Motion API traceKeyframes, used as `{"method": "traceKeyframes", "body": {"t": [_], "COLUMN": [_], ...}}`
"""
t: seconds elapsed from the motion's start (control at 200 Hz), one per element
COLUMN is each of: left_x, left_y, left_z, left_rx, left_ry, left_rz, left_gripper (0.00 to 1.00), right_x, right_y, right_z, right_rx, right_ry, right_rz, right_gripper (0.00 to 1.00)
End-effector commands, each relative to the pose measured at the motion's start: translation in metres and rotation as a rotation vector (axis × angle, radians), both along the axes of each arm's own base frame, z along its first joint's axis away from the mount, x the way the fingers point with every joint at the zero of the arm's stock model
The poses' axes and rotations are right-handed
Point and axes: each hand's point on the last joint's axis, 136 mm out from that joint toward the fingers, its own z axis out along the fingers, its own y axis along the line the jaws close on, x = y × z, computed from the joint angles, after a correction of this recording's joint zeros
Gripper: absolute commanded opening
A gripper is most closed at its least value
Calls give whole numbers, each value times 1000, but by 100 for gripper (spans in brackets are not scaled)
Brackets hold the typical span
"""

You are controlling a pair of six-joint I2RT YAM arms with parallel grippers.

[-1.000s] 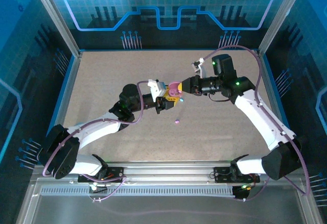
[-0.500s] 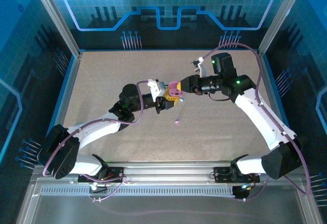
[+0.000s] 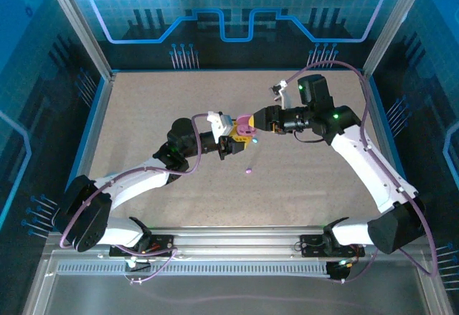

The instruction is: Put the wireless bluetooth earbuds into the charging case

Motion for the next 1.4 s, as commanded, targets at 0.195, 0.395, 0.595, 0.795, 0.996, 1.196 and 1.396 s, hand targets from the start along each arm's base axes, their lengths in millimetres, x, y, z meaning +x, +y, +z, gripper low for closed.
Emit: {"method": "traceKeyframes", "body": {"t": [0.195, 0.395, 0.595, 0.795, 0.996, 1.196, 1.396], "left_x": [-7, -8, -9, -9, -9, -8, -7], "left_y": [2, 2, 0, 0, 0, 0, 1], "left_z": [24, 24, 22, 24, 23, 24, 23], "left_rx": [-30, -31, -26, -28, -28, -29, -28], "left_ry": [-62, -60, -52, -56, -55, -57, -59], "left_rz": [0, -5, -13, -13, -11, -9, -1], "left_gripper": [33, 33, 33, 33, 33, 33, 33], "right_x": [-8, -7, -5, -3, -2, 0, -1], "right_y": [-6, -1, 2, 7, 8, 6, 0], "right_z": [17, 19, 20, 17, 16, 12, 17], "right_rx": [-6, 19, 29, 28, 28, -2, -26], "right_ry": [-47, -39, -41, -28, -26, -21, -55], "right_rz": [-10, 5, 11, 26, 32, 21, 3], "right_gripper": [37, 25, 21, 21, 24, 26, 32]}}
